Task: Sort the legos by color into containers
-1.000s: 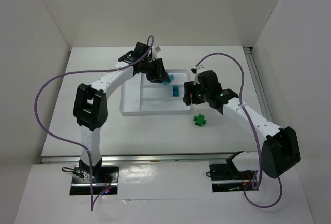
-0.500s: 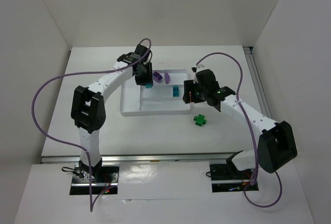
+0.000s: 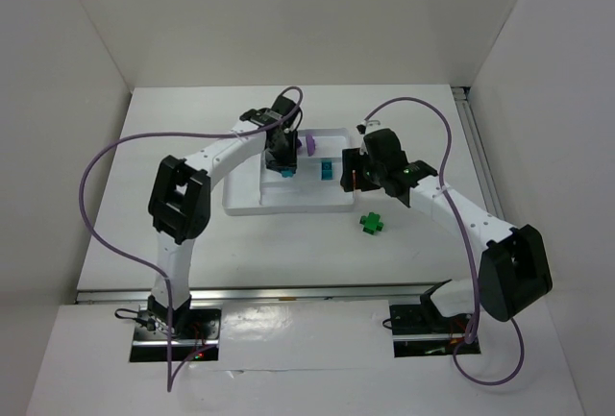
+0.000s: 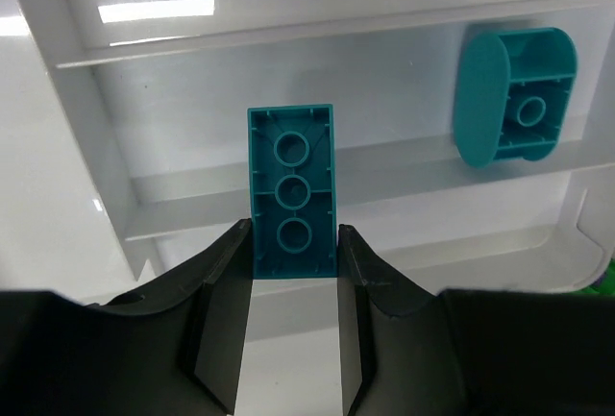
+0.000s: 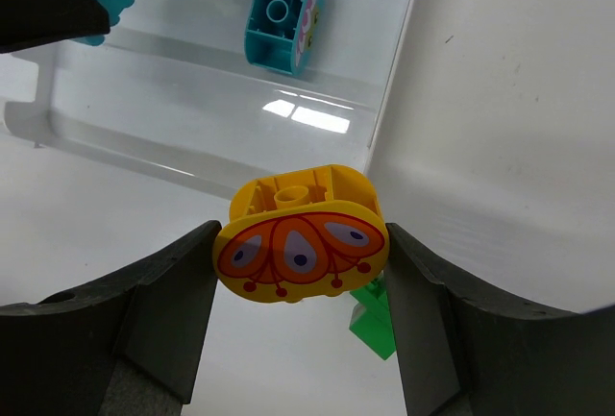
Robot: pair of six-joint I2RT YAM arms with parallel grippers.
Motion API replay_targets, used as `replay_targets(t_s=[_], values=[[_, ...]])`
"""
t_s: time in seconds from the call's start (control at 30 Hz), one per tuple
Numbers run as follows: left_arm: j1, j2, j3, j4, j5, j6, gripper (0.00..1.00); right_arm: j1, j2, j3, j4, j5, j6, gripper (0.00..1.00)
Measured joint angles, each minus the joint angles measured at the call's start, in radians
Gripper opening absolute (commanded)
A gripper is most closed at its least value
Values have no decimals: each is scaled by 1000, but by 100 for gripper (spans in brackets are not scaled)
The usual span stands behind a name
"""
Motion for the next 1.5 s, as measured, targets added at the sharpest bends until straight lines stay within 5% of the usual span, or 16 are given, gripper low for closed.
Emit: replay_targets(t_s=[0.07,0.13,0.17,0.27,0.57,0.73,0.87,1.1,1.37,1.43,1.47,1.5], values=[[0,25,18,-1,-3,0,29,0,0,0,0,0,0,42],[0,48,33,0,-5,0,48,0,0,0,0,0,0,42],[0,53,39,0,-6,0,68,0,0,0,0,0,0,42],[0,61,58,0,-10,-3,82,0,0,0,0,0,0,42],[-4,1,71,3,-73,-24,72,0,0,0,0,-6,0,42],[-4,-113,71,-10,-117,-23,72,16,5,10,-3,-11,0,42],[8,-232,76,-38,-153,-19,81,84,50,61,-5,3,5,42],[132,-412,61,-65,-147,-18,81,181,213,152,4,20,70,44],[130,-443,-15,-84,-122,-18,80,186,322,163,0,85,185,49],[129,-441,-25,-97,-112,-18,80,186,328,166,2,101,204,61],[129,-441,-26,-100,-108,-18,80,186,331,169,4,109,214,89],[129,-441,-26,-100,-104,-18,80,186,334,170,6,116,225,98]])
